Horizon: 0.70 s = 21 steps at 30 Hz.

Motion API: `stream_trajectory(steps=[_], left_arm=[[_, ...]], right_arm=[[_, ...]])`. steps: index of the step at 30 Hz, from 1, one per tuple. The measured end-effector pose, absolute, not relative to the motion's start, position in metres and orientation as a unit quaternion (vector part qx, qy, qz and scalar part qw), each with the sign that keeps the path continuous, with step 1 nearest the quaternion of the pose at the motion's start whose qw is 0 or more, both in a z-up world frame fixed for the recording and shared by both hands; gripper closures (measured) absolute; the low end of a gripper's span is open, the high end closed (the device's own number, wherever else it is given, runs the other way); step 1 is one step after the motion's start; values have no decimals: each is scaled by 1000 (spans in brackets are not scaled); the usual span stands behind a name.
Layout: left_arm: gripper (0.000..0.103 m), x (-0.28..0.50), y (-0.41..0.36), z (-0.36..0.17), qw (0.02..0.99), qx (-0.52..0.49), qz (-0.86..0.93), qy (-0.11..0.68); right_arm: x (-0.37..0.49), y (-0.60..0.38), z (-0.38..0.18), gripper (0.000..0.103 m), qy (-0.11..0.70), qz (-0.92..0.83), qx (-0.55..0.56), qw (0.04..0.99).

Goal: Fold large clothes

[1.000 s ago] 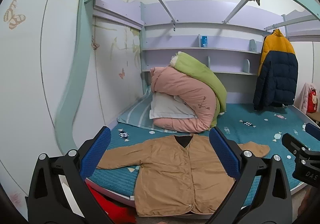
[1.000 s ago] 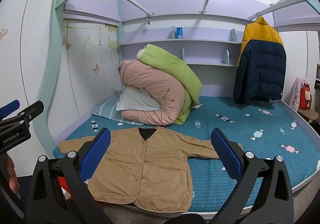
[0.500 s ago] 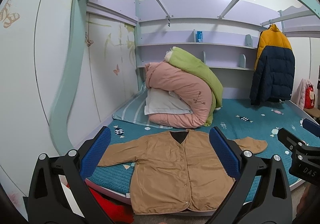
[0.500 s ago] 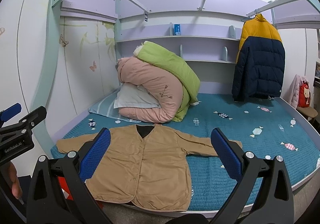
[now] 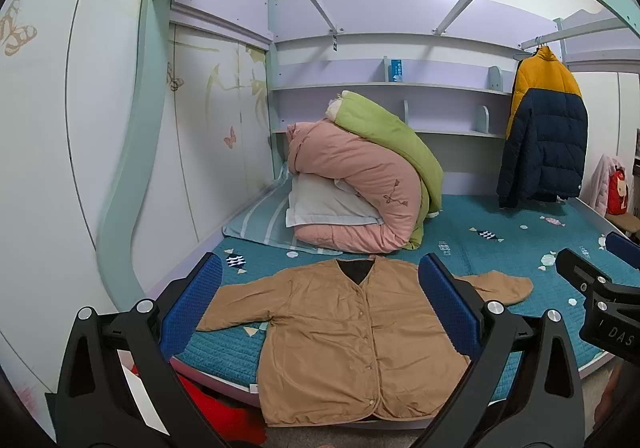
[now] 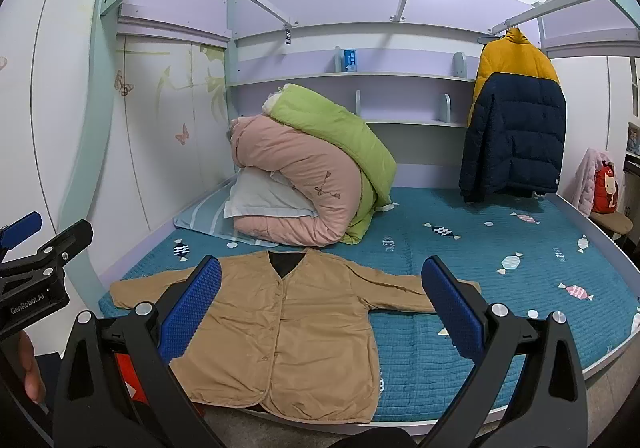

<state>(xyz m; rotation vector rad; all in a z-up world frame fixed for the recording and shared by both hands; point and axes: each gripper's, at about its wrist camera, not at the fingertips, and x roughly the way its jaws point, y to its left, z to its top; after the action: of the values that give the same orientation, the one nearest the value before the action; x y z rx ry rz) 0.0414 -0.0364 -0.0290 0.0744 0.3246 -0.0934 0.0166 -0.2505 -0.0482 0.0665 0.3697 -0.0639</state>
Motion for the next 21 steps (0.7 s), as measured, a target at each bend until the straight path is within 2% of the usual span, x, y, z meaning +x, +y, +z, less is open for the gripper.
stream_trajectory(steps=[21], left_arm=[[4,39,-35,-32,984,41,-44,167]], right_arm=[[13,-253,-49,6,182,-36,33,982]])
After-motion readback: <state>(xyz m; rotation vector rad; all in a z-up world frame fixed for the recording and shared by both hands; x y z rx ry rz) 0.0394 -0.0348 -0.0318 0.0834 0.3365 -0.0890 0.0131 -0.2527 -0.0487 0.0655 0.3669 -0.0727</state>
